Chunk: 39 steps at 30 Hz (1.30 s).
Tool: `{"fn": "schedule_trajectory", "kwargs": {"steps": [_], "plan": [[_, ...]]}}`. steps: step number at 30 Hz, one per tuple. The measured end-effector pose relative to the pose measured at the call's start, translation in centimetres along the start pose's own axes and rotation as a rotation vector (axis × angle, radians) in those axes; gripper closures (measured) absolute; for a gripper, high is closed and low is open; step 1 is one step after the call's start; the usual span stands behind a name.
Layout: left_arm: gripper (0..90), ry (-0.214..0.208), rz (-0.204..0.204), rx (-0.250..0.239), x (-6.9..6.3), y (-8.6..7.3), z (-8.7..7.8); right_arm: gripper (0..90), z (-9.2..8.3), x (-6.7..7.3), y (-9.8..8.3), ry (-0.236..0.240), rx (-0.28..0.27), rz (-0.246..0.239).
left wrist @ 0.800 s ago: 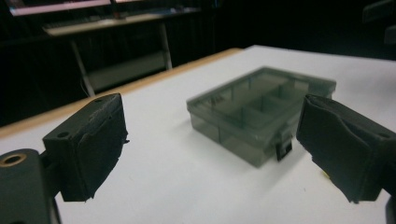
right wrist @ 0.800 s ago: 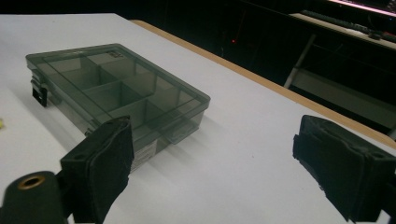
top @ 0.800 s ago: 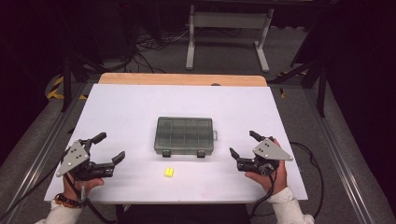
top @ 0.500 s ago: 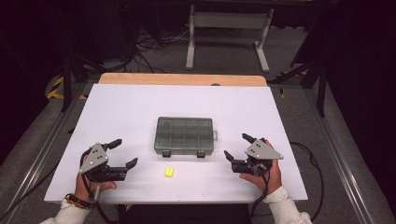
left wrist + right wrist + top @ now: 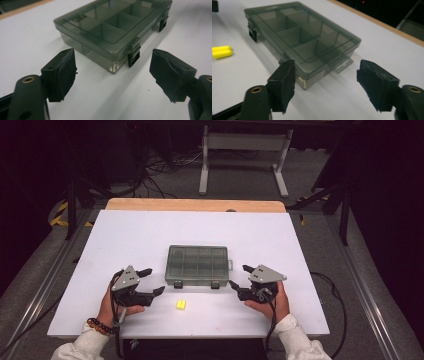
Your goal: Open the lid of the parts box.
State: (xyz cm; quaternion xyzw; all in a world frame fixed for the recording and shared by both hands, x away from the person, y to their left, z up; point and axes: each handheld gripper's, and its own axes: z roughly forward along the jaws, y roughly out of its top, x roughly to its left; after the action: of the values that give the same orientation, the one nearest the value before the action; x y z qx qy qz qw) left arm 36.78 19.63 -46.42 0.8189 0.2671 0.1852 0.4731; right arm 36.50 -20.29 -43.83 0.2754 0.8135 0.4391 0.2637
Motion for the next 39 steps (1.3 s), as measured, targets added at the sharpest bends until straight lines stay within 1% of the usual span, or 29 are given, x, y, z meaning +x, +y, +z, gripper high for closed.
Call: {"fn": "schedule_trajectory", "kwargs": {"steps": [1,2,3,4,5,6,7,8,9,10,11,12,13,14,15,18,20,24,25,26,27,30,33,34,35,36,37,38,39], "plan": [[26.1,-0.015,0.001,0.012,0.0,0.1,0.3,33.6,0.4,0.2,0.1,-0.002,0.030,-0.013],[29.1,-0.015,0.001,0.012,0.0,0.1,0.3,35.3,0.7,0.3,0.1,0.011,0.037,-0.014],[31.5,-0.028,0.018,0.040,-0.2,0.3,0.9,38.7,1.0,0.4,0.0,0.046,0.045,-0.011],[32.3,-0.040,0.019,0.050,-0.2,0.4,1.1,39.4,1.2,0.5,0.0,0.053,0.052,-0.016],[36.6,-0.040,0.019,0.050,-0.2,0.4,1.1,39.4,1.2,0.5,0.0,0.053,0.052,-0.016],[36.6,-0.053,0.032,0.071,-0.3,0.4,1.5,40.6,1.3,0.6,0.0,0.055,0.064,-0.020],[40.3,-0.053,0.032,0.071,-0.3,0.4,1.5,40.6,1.3,0.6,0.0,0.055,0.064,-0.020],[40.3,-0.048,0.028,0.087,-0.4,0.5,1.8,41.9,1.6,0.8,-0.1,0.075,0.076,-0.022],[43.0,-0.057,0.025,0.089,-0.2,0.5,1.9,44.0,2.0,0.9,-0.1,0.087,0.086,-0.014],[46.8,-0.052,0.021,0.093,-0.1,0.5,2.0,46.5,2.3,1.0,-0.1,0.088,0.103,-0.016],[48.0,-0.055,0.016,0.100,-0.1,0.5,2.1,46.7,2.6,1.1,-0.2,0.096,0.114,-0.012],[49.6,-0.059,0.021,0.102,0.0,0.5,2.1,47.1,2.8,1.1,-0.3,0.102,0.120,-0.010],[50.3,-0.053,0.021,0.106,0.1,0.5,2.3,48.7,2.9,1.2,-0.3,0.097,0.133,-0.010],[51.8,-0.045,0.021,0.113,0.2,0.5,2.4,49.7,3.0,1.3,-0.4,0.097,0.137,-0.010],[53.0,-0.046,0.020,0.114,0.3,0.5,2.5,52.2,3.0,1.2,-0.4,0.097,0.135,-0.004],[55.0,-0.048,0.015,0.109,0.4,0.5,2.5,54.9,2.9,0.9,-0.4,0.101,0.125,0.024],[56.1,-0.042,0.021,0.110,0.4,0.5,2.4,57.1,3.0,0.9,-0.4,0.093,0.129,0.015],[56.3,-0.039,0.024,0.112,0.4,0.6,2.5,56.9,3.3,0.8,-0.5,0.087,0.132,0.031],[54.4,-0.033,0.022,0.108,0.5,0.6,2.6,54.2,3.5,0.6,-0.6,0.099,0.127,0.051],[54.8,-0.026,0.018,0.107,0.5,0.6,2.7,53.3,3.6,0.4,-0.7,0.109,0.123,0.064],[55.3,-0.036,0.021,0.111,0.6,0.6,2.7,52.8,3.6,0.3,-0.7,0.117,0.120,0.071],[54.7,-0.045,0.006,0.108,0.8,0.5,2.8,53.1,3.6,0.4,-0.7,0.110,0.121,0.064],[55.1,-0.039,0.011,0.109,0.7,0.5,2.7,53.1,3.6,0.5,-0.7,0.106,0.124,0.059],[52.7,-0.027,0.009,0.107,0.8,0.5,2.6,53.0,3.6,0.4,-0.9,0.128,0.127,0.075],[50.5,-0.025,0.002,0.107,0.9,0.4,2.6,54.0,3.7,0.3,-1.0,0.132,0.127,0.078],[49.4,-0.032,-0.010,0.102,1.1,0.4,2.5,54.6,3.7,0.2,-1.0,0.134,0.129,0.080],[50.1,-0.047,-0.007,0.103,1.2,0.4,2.5,54.9,3.6,0.2,-1.0,0.133,0.127,0.080],[53.1,-0.047,-0.005,0.105,1.1,0.4,2.5,55.1,3.6,0.2,-1.0,0.129,0.116,0.078],[53.6,-0.045,-0.002,0.108,1.0,0.4,2.5,55.3,3.5,0.3,-0.9,0.123,0.112,0.073]]}}
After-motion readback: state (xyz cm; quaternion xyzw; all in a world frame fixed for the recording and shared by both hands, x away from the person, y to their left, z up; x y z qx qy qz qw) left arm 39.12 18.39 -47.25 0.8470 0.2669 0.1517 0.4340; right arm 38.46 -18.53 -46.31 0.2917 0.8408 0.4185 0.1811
